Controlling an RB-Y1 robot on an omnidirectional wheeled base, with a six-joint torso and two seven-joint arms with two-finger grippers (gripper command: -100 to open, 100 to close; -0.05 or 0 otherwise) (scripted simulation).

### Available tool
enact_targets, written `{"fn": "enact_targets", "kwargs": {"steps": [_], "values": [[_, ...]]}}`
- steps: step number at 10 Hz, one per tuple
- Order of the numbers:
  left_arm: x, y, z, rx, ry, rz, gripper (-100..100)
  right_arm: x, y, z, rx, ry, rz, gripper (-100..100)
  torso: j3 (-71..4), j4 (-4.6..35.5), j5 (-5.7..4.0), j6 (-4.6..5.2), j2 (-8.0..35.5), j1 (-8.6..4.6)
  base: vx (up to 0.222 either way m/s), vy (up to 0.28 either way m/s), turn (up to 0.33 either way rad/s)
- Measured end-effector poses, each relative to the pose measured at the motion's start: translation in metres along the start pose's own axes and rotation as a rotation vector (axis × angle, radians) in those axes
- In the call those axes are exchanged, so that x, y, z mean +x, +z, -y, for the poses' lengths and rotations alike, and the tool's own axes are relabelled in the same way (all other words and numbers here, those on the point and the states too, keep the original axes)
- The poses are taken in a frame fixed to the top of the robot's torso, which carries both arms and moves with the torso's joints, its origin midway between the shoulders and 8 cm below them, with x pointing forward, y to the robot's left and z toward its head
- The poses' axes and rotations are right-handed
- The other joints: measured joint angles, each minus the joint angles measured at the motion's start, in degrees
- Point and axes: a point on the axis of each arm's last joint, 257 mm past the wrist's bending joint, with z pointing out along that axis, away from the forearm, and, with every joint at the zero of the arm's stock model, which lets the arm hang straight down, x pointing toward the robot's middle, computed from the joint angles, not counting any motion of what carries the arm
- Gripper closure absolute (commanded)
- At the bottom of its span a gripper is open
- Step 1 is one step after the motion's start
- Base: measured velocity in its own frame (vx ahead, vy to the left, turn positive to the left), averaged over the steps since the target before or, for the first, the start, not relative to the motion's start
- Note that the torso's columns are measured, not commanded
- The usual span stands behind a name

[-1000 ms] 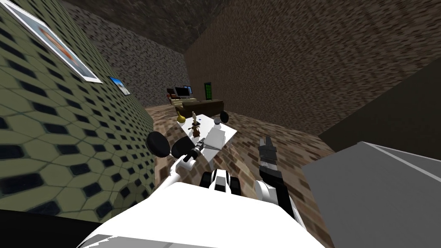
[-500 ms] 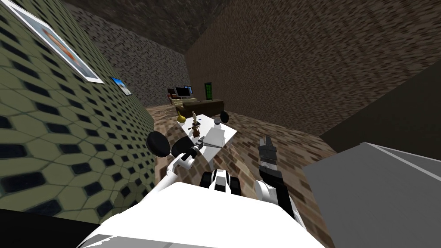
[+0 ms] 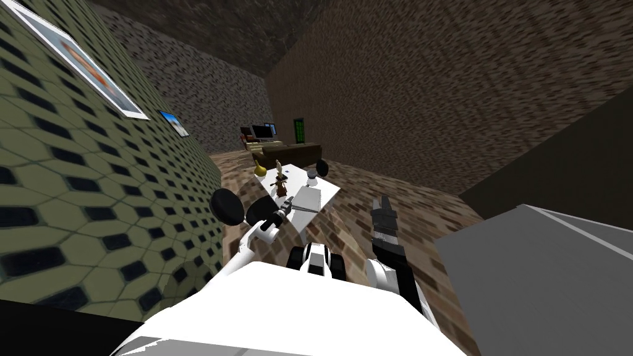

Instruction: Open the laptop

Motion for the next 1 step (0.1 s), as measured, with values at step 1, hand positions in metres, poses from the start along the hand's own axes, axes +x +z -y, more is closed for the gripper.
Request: {"fn": "enact_targets", "kwargs": {"steps": [1], "values": [[0.0000, -0.0001, -0.0006, -0.001, 0.000, 0.000, 0, 0.0000, 0.0000, 0.0000, 0.000, 0.000, 0.000, 0, 0.00, -0.02, 0.01, 0.00, -0.01, 0.01, 0.000, 0.000, 0.000]]}}
